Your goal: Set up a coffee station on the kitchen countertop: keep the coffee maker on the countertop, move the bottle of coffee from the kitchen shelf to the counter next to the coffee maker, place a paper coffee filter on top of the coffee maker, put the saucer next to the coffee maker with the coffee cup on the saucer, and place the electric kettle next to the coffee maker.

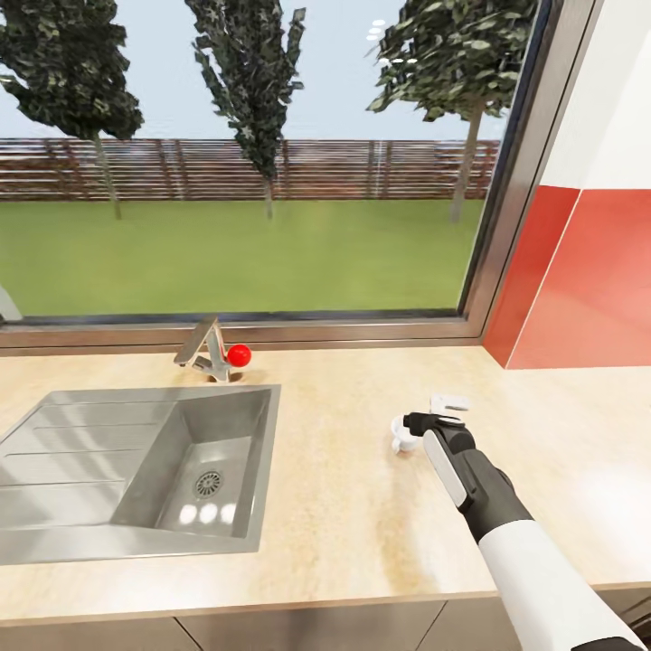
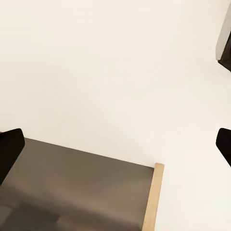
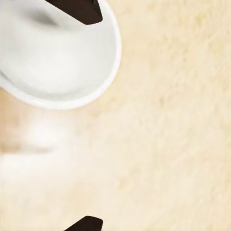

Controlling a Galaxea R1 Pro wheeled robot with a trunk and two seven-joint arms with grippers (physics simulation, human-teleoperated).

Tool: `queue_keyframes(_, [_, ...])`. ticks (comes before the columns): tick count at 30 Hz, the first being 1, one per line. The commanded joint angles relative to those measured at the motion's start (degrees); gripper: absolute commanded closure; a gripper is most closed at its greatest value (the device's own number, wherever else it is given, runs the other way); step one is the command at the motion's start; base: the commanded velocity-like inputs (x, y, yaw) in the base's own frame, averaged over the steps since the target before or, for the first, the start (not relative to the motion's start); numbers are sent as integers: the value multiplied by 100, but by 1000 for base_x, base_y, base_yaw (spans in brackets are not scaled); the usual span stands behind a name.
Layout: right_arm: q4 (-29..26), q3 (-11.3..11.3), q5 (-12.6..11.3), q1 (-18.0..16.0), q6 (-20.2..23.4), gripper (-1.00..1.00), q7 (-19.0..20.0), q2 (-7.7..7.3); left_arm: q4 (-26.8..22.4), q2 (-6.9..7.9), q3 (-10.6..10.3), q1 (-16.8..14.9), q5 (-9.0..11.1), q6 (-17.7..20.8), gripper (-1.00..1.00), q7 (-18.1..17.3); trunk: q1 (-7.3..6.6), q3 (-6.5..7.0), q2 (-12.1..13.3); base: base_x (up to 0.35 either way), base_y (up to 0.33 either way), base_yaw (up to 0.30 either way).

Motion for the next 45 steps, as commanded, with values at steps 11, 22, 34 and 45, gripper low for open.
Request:
queue_keyframes(11, [179, 16, -49, -5, 16, -100, -50, -2, -13, -3, 36, -1, -45, 18, -100, -1, 3, -10, -11, 0, 0, 0])
queue_keyframes(22, [443, 13, -53, -5, 16, -100, -50, -2, -13, -3, 36, -1, -45, 20, -100, -1, 3, -10, -11, 0, 0, 0])
queue_keyframes(34, [604, 18, -56, -5, 14, -100, -50, -2, -14, -10, 36, -1, -45, 18, -100, -1, 3, -10, -11, 0, 0, 0])
queue_keyframes(45, [608, 17, -56, -5, 14, -100, -50, 0, -13, -12, 36, -1, -45, 17, -100, -1, 3, -10, -11, 0, 0, 0])
